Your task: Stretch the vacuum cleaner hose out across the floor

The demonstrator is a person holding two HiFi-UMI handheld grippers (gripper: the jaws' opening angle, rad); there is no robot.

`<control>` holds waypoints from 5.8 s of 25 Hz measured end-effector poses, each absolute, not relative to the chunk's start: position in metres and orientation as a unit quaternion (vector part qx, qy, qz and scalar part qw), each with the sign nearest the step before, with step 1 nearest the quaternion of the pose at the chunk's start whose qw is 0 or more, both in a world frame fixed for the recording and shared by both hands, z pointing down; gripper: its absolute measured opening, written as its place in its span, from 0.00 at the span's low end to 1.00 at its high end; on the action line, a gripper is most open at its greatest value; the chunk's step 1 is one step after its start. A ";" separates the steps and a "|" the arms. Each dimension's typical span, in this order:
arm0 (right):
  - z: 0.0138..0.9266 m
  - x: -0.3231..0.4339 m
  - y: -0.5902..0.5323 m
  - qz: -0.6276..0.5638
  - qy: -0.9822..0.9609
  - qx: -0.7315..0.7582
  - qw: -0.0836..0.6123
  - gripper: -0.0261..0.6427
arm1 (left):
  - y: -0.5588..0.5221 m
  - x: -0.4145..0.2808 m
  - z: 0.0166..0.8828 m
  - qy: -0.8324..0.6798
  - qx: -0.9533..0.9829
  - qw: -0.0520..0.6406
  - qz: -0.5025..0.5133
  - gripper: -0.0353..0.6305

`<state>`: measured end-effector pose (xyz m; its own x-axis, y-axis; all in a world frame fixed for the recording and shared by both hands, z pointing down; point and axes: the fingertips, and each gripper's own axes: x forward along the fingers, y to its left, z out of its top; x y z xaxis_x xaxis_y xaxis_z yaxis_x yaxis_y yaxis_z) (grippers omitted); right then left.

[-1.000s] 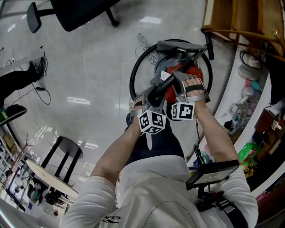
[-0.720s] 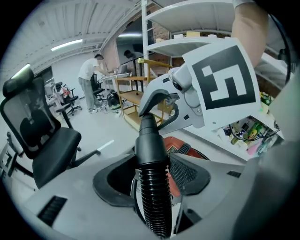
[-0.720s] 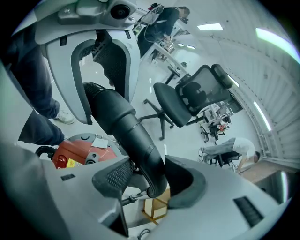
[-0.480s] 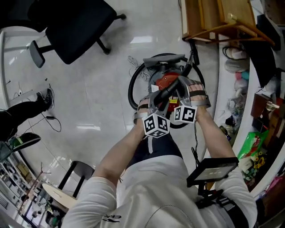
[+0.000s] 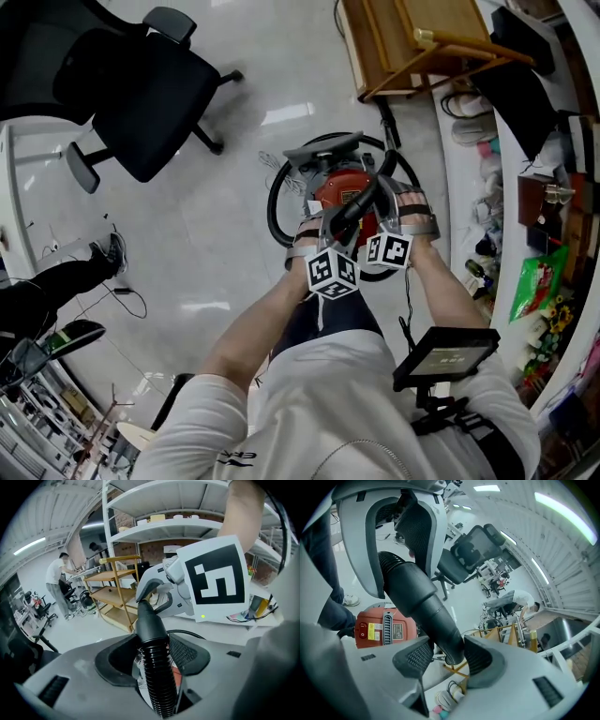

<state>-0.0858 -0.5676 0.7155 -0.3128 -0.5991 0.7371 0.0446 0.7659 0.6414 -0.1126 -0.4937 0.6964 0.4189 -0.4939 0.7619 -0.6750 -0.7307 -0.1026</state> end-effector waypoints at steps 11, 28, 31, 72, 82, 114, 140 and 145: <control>0.713 -0.064 -0.568 -0.213 -0.770 0.219 0.560 0.35 | -0.495 -0.098 0.694 -0.319 0.847 0.102 0.413 0.37; 0.695 -0.045 -0.553 0.450 -0.764 0.397 0.236 0.35 | -0.481 -0.104 0.704 -0.322 0.836 0.130 0.425 0.37; 0.704 -0.047 -0.546 0.534 -0.717 0.411 0.177 0.35 | -0.478 -0.108 0.707 -0.329 0.830 0.137 0.429 0.37; 0.699 -0.044 -0.580 0.711 -0.589 0.378 -0.068 0.32 | -0.466 -0.084 0.702 -0.314 0.858 0.169 0.369 0.37; 0.690 -0.035 -0.589 0.711 -0.589 0.373 -0.092 0.32 | -0.467 -0.081 0.701 -0.302 0.854 0.167 0.389 0.35; 0.513 -0.035 -0.574 0.665 -0.581 0.386 -0.267 0.32 | -0.478 -0.119 0.520 -0.175 0.903 -0.030 0.391 0.34; 0.402 0.017 -0.485 0.481 -0.514 0.519 -0.485 0.32 | -0.485 -0.103 0.415 0.077 0.924 -0.230 0.296 0.34; 0.406 0.043 -0.431 0.448 -0.480 0.538 -0.529 0.32 | -0.445 -0.076 0.412 0.140 0.917 -0.253 0.276 0.34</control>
